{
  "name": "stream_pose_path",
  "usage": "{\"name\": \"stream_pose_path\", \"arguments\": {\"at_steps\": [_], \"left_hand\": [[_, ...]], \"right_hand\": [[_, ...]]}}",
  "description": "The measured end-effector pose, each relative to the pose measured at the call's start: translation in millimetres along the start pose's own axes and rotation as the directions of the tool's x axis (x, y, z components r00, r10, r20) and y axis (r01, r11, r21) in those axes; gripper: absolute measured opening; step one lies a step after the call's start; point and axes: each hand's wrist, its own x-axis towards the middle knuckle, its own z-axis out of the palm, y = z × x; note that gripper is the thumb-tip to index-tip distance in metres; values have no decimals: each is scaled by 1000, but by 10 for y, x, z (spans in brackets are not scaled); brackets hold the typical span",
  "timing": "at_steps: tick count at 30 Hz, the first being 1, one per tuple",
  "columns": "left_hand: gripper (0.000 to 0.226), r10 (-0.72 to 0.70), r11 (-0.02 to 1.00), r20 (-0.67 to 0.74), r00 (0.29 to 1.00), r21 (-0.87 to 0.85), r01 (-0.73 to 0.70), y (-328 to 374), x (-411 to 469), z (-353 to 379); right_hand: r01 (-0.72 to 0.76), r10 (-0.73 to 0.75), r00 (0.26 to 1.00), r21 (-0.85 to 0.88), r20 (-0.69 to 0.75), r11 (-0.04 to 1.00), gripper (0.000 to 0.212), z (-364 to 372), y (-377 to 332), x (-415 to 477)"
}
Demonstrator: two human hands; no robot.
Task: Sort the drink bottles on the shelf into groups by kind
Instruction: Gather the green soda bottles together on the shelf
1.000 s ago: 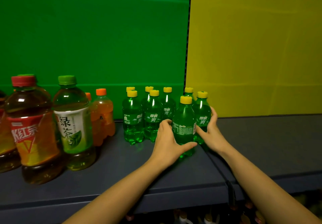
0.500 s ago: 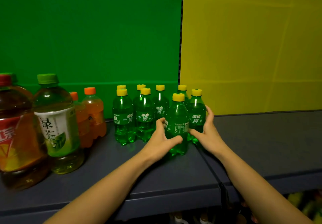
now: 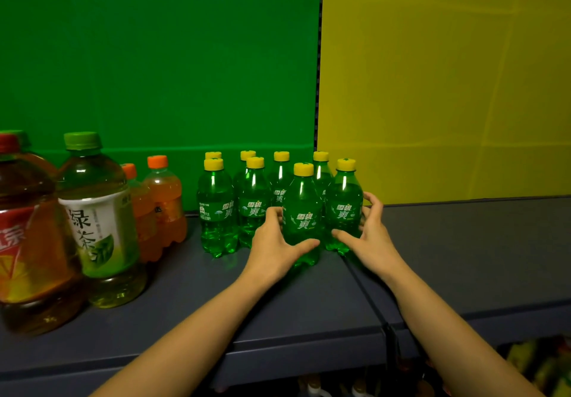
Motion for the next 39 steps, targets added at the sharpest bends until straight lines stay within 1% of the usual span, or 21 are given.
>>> {"name": "stream_pose_path", "arguments": {"at_steps": [4, 6, 9, 14, 17, 20, 24, 28, 32, 37, 38, 39], "left_hand": [[80, 71, 981, -106, 992, 185, -51, -9, 13, 28], [82, 74, 969, -130, 989, 244, -40, 18, -3, 20], [74, 86, 935, -145, 986, 353, -30, 43, 7, 1], [64, 118, 843, -132, 984, 538, -29, 125, 33, -61], [63, 118, 821, -123, 985, 570, -27, 173, 49, -91], [68, 107, 816, -127, 986, 578, -14, 200, 59, -90], [71, 130, 767, -130, 983, 641, -17, 187, 64, -108], [61, 106, 745, -114, 988, 667, -3, 149, 92, -120], [59, 93, 736, -116, 989, 676, 10, 114, 141, -120], [56, 157, 666, -87, 984, 745, -41, 111, 79, -139], [56, 191, 661, -105, 976, 748, -49, 118, 31, -174], [55, 245, 677, -153, 957, 734, -56, 118, -17, -233]], "right_hand": [[2, -2, 999, 1, 34, 1000, 78, 21, -13, 22], [5, -6, 998, 15, 56, 1000, 80, 42, -26, 35], [13, -14, 998, 22, 68, 1000, 83, 79, -36, 50], [31, -32, 998, 17, 57, 999, 83, 115, -26, 58], [33, -34, 998, 25, 47, 999, 83, 108, -18, 64], [41, -41, 998, 18, 38, 999, 82, 107, -18, 65], [56, -56, 998, -3, 25, 998, 82, 102, -11, 59], [73, -73, 997, -8, 21, 997, 81, 99, -20, 57], [79, -79, 997, -23, 17, 997, 81, 109, -26, 57], [68, -67, 997, -47, 34, 997, 82, 140, -47, 49], [61, -59, 997, -38, 43, 997, 83, 144, -46, 45], [49, -47, 997, -23, 54, 999, 84, 146, -54, 36]]}}
